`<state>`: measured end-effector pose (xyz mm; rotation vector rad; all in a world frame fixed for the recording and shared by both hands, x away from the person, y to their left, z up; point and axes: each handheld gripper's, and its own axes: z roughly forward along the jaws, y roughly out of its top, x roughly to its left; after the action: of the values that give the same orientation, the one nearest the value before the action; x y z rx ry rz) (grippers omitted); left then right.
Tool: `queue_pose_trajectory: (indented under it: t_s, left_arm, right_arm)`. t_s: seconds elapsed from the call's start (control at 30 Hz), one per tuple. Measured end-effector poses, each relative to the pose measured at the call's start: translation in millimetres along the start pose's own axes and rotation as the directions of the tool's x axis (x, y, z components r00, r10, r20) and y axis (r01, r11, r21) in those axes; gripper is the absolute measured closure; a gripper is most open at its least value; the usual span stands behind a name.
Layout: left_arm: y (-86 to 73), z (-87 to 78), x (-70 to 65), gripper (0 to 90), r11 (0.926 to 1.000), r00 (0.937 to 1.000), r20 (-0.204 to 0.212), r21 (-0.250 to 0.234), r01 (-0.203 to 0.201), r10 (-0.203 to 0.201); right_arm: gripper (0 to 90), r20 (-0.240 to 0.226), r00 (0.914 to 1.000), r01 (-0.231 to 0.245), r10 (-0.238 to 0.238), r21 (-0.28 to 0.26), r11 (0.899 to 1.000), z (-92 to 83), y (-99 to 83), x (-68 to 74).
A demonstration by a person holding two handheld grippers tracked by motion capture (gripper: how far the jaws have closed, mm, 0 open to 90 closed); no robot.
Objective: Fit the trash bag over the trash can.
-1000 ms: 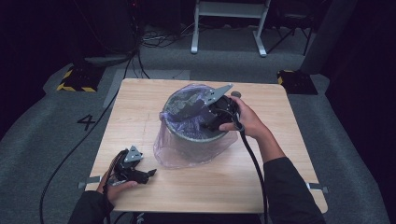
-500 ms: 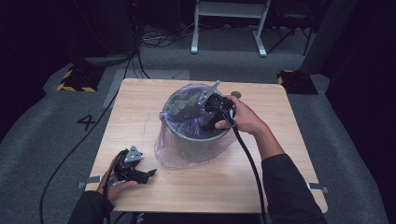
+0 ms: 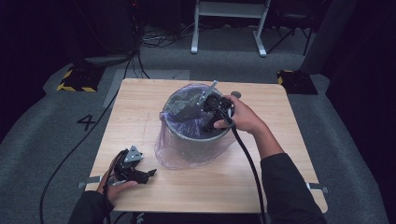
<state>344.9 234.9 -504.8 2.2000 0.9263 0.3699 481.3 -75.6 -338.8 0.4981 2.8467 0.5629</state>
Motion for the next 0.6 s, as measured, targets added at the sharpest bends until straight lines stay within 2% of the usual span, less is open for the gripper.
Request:
queue_pose_trajectory:
  t_s: [0.37, 0.6]
  left_arm:
    - [0.0, -0.1, 0.1, 11.3, 1.0, 1.0, 0.0, 0.001, -0.001, 0.001]
    - [0.0, 0.0, 0.0, 11.3, 1.0, 1.0, 0.0, 0.0, 0.0, 0.0]
  right_arm:
    - [20.4, 0.016, 0.9999, 0.001, -0.001, 0.009, 1.0, -0.1, 0.8, 1.1]
    - [21.4, 0.014, 0.9997, -0.018, 0.018, -0.038, 0.999, -5.7, -1.5, 2.2]
